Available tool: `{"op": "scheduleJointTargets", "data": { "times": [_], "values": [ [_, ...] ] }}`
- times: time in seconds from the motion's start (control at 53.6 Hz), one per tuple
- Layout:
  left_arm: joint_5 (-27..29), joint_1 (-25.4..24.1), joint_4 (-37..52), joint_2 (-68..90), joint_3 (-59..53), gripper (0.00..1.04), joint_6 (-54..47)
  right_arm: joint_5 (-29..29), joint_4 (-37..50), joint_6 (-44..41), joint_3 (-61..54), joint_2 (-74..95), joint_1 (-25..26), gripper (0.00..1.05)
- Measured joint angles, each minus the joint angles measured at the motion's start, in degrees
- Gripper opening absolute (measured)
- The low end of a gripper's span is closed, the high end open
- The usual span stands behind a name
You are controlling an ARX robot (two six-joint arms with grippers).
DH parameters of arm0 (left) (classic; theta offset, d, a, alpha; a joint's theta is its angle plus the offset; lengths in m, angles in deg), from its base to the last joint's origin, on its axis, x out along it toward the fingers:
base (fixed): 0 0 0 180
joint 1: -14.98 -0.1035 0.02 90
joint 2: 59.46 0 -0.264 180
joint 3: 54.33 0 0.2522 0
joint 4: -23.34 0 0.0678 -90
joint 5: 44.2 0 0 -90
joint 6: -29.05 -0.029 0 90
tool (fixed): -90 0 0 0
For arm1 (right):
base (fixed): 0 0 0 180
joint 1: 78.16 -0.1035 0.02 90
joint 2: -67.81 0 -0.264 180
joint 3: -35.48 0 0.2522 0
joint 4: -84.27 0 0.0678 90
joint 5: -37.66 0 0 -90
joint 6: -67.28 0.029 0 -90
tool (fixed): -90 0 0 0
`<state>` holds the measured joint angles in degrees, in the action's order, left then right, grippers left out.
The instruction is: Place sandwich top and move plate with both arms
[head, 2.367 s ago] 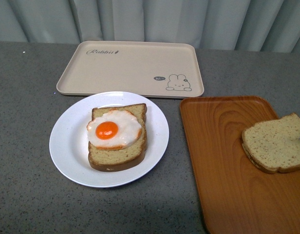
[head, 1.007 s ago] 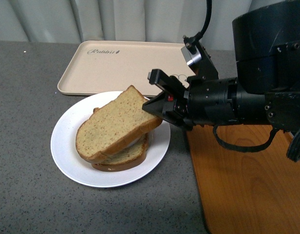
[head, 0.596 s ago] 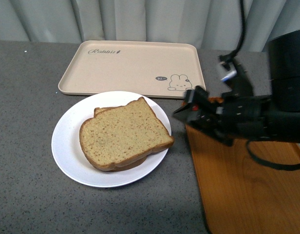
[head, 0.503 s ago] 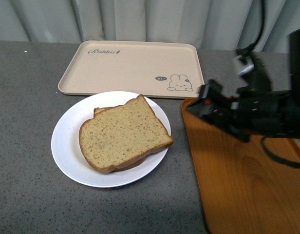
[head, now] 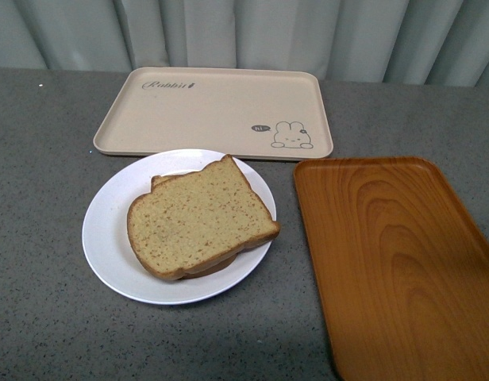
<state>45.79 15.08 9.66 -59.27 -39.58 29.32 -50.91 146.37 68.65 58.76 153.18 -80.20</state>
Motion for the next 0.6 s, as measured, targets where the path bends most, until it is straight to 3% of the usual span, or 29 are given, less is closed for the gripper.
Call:
{"op": "scheduleJointTargets", "data": {
  "times": [0.224,0.596],
  "values": [
    [0.02,0.00,-0.02,0.00,0.00,0.98,0.00,-1.16,-7.02,-1.16,-4.76,-10.19,1.86,0.00],
    [0.02,0.00,-0.04,0.00,0.00,0.98,0.02,-1.33,-26.71,-1.16,-7.13,-33.03,1.92,0.01]
  ]
}}
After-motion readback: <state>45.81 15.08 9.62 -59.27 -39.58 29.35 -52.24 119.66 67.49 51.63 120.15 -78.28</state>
